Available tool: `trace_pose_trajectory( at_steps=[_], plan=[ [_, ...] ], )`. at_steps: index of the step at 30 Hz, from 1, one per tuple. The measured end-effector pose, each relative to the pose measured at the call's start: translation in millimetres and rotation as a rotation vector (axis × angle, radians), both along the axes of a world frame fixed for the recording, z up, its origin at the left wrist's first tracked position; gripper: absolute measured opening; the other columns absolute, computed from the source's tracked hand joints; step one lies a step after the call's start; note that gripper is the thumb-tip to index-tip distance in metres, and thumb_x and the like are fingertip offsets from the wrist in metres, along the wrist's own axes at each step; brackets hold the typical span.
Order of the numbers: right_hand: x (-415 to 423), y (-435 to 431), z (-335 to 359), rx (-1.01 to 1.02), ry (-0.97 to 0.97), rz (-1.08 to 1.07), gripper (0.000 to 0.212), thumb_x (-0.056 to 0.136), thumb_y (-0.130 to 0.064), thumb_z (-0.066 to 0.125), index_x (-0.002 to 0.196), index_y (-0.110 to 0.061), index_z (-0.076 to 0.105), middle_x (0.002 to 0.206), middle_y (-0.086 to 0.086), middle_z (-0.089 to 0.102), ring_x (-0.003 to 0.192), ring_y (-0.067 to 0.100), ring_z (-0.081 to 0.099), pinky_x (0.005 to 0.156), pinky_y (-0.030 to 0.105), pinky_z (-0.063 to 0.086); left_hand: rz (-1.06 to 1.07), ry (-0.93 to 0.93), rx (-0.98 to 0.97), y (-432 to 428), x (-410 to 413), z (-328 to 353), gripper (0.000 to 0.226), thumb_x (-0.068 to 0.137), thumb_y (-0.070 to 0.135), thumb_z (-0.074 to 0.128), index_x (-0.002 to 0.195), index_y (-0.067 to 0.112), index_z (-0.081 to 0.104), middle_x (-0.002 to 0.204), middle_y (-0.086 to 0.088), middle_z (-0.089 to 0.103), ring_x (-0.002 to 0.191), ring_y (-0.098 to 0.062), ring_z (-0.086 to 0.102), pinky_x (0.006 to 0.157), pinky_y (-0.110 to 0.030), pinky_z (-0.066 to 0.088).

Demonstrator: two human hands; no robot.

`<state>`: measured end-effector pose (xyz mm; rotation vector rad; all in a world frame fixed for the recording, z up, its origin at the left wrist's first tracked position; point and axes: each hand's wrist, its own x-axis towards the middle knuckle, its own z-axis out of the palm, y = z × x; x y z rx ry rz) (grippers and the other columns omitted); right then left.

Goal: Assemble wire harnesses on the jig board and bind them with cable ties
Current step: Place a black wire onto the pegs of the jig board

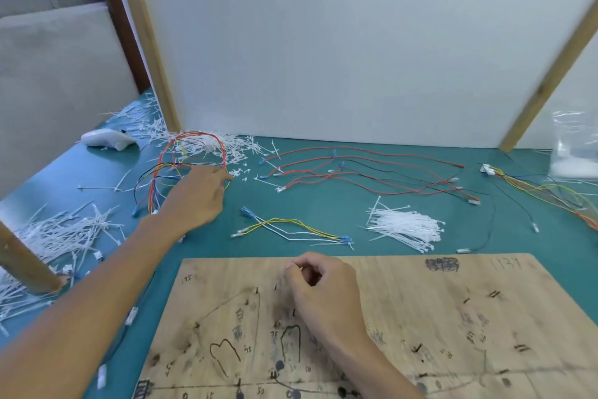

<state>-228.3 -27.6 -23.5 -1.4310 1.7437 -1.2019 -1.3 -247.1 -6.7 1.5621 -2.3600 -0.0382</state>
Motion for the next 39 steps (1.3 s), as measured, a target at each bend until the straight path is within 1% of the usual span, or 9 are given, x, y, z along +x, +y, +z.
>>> trace_pose_trajectory(
  at_steps=[4, 8, 12, 15, 24, 28, 31, 34, 39],
  plan=[
    [-0.9, 0.2, 2.1, -0.003, 0.011, -0.008, 0.014, 0.087, -0.033, 0.066, 0.076, -0.027, 0.074, 0.061, -0.008, 0.065, 0.058, 0.006, 0.056, 0.063, 0.033, 0.051, -0.064, 0.104, -0.011, 44.2, -15.7, 30.8, 0.025, 0.099, 0.012, 0.061, 0.121, 0.014, 0.074, 0.124, -0.008, 0.072, 0.119, -0.029, 0.063, 0.105, -0.041, 0.048],
    [-1.9, -0.7, 3.3, -0.004, 0.034, -0.014, 0.016, 0.087, -0.030, 0.067, 0.073, -0.026, 0.074, 0.061, -0.009, 0.066, 0.059, 0.009, 0.059, 0.062, 0.034, 0.051, -0.065, 0.226, 0.067, 145.8, -42.2, 39.8, 0.022, 0.094, 0.035, 0.055, 0.103, 0.028, 0.074, 0.095, 0.014, 0.075, 0.091, -0.008, 0.068, 0.087, -0.034, 0.056],
    [-1.3, -0.9, 4.4, -0.012, 0.036, -0.016, 0.016, 0.083, -0.027, 0.067, 0.068, -0.025, 0.071, 0.059, -0.011, 0.063, 0.059, 0.008, 0.057, 0.063, 0.035, 0.052, 0.000, 0.056, 0.110, 237.9, -63.5, 13.0, 0.028, 0.092, 0.049, 0.046, 0.110, 0.036, 0.064, 0.105, 0.015, 0.068, 0.103, -0.012, 0.064, 0.087, -0.037, 0.056],
    [0.7, 1.4, 5.7, 0.003, 0.037, -0.016, 0.017, 0.082, -0.029, 0.065, 0.066, -0.026, 0.071, 0.059, -0.012, 0.064, 0.058, 0.008, 0.058, 0.062, 0.035, 0.052, 0.043, 0.132, 0.074, 270.6, -66.5, -2.6, 0.027, 0.097, 0.043, 0.047, 0.116, 0.035, 0.066, 0.115, 0.018, 0.064, 0.113, -0.008, 0.059, 0.093, -0.034, 0.053],
    [0.4, 7.3, 15.5, 0.063, 0.084, 0.014, 0.017, 0.083, -0.033, 0.064, 0.070, -0.027, 0.074, 0.065, -0.015, 0.071, 0.066, 0.008, 0.065, 0.061, 0.030, 0.051, 0.119, 0.109, 0.090, 272.6, -66.0, 7.2, 0.026, 0.093, 0.035, 0.058, 0.116, 0.040, 0.069, 0.105, 0.015, 0.077, 0.093, -0.016, 0.069, 0.083, -0.034, 0.056],
    [-4.2, 11.7, 25.4, 0.124, 0.110, 0.165, 0.017, 0.088, -0.028, 0.068, 0.075, -0.025, 0.077, 0.069, -0.010, 0.074, 0.076, 0.015, 0.070, 0.070, 0.036, 0.057, 0.124, 0.089, 0.131, 275.4, -65.8, 12.3, 0.029, 0.094, 0.034, 0.055, 0.120, 0.039, 0.067, 0.106, 0.008, 0.077, 0.098, -0.022, 0.068, 0.085, -0.040, 0.057],
    [-17.8, 24.4, 35.1, 0.072, 0.355, 0.347, 0.009, 0.091, -0.028, 0.069, 0.088, -0.027, 0.078, 0.082, -0.014, 0.074, 0.087, 0.011, 0.069, 0.078, 0.031, 0.055, 0.132, 0.050, 0.137, 274.9, -66.8, 15.3, 0.027, 0.094, 0.032, 0.054, 0.116, 0.036, 0.067, 0.102, -0.001, 0.075, 0.093, -0.029, 0.067, 0.082, -0.043, 0.057],
    [-52.1, 43.5, 36.4, -0.084, 0.553, 0.317, 0.010, 0.094, -0.030, 0.069, 0.101, -0.030, 0.076, 0.092, -0.018, 0.070, 0.093, 0.008, 0.064, 0.085, 0.035, 0.054, 0.116, 0.050, 0.168, 273.0, -67.3, 17.3, 0.028, 0.091, 0.025, 0.054, 0.114, 0.033, 0.069, 0.103, 0.000, 0.075, 0.092, -0.028, 0.068, 0.083, -0.042, 0.059],
    [-112.9, 68.1, 21.7, -0.048, 0.289, 0.296, 0.010, 0.090, -0.026, 0.083, 0.095, -0.032, 0.077, 0.089, -0.018, 0.075, 0.085, -0.001, 0.068, 0.083, 0.023, 0.056, 0.086, 0.025, 0.178, 270.8, -65.6, 23.5, 0.031, 0.089, 0.021, 0.057, 0.113, 0.032, 0.073, 0.097, 0.007, 0.077, 0.090, -0.022, 0.069, 0.087, -0.041, 0.058]
  ],
)
